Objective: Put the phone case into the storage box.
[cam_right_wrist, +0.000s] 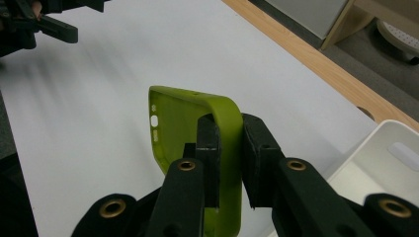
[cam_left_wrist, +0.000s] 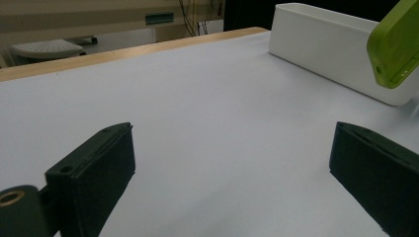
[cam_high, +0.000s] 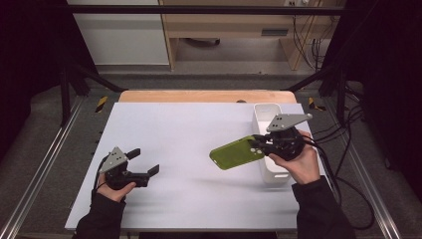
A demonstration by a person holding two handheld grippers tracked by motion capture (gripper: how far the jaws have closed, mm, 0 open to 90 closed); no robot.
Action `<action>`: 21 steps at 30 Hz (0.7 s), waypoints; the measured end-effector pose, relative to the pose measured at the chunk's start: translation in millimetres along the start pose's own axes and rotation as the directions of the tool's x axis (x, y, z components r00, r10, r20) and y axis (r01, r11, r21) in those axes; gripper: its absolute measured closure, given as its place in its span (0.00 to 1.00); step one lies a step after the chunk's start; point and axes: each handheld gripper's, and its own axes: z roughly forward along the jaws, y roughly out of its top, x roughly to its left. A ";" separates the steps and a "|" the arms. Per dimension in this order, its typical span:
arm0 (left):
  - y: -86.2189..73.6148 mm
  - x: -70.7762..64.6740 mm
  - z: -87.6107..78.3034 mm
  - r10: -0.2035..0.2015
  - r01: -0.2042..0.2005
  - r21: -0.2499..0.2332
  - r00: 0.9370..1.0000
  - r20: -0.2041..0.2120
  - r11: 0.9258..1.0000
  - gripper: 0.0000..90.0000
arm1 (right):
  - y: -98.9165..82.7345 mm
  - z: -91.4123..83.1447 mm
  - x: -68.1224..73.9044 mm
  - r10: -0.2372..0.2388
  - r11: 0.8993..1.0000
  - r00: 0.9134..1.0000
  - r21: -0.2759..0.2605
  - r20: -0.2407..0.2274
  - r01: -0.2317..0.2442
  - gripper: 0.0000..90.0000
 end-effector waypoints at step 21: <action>-9.0 3.3 2.4 0.016 -0.016 0.021 1.000 -0.006 1.000 0.03 | 25.8 -23.1 -13.4 -0.057 0.998 0.993 0.018 0.102 0.056 0.88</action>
